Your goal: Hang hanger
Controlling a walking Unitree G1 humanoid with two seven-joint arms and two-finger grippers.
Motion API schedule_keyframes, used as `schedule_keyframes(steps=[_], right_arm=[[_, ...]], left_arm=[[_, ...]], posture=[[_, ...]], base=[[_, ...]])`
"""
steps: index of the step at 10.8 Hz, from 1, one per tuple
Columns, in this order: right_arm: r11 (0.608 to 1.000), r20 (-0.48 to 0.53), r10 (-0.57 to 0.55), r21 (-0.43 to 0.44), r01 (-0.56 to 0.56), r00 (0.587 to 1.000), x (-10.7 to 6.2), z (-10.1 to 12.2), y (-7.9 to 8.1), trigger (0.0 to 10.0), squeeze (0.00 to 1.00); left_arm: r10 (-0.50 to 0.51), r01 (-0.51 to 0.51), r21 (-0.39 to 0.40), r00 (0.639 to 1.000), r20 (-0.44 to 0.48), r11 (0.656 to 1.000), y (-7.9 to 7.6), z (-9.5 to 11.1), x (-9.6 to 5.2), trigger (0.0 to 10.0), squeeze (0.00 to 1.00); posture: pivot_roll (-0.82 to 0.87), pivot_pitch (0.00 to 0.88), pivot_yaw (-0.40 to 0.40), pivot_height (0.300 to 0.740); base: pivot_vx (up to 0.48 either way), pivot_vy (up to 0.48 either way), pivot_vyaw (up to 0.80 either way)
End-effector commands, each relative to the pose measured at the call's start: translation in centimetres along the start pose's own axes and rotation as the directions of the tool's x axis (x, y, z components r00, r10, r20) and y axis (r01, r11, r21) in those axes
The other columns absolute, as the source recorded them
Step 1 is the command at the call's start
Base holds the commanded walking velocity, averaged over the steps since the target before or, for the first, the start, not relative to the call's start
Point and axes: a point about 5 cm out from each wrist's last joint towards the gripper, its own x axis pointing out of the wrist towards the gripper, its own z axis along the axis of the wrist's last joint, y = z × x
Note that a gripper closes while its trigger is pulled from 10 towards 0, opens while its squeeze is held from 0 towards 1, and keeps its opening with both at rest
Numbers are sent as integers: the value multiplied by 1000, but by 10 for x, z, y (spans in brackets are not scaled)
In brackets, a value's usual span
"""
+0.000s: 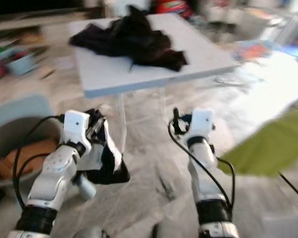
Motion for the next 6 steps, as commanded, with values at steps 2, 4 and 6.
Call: schedule_keyframes(steps=[2, 4, 6], right_arm=[[1000, -3, -18, -8, 18, 1000, -1, 0, -5, 10000, 0], [1000, -2, -15, -11, 15, 1000, -1, 0, -4, 10000, 0], [1000, -9, -18, -22, 17, 1000, -5, -3, -5, 10000, 0]], left_arm=[[-59, 59, 3, 998, 37, 998, -11, 8, 4, 10000, 0], [-109, 108, 13, 992, 58, 994, -13, 10, 1, 10000, 0], [-100, 99, 51, 995, 13, 994, -1, -2, -3, 10000, 0]], posture=[[-45, 49, -31, 740], [-44, 49, -30, 740], [-43, 50, -28, 740]], base=[[0, 480, -800], [0, 0, -400], [0, 0, 0]])
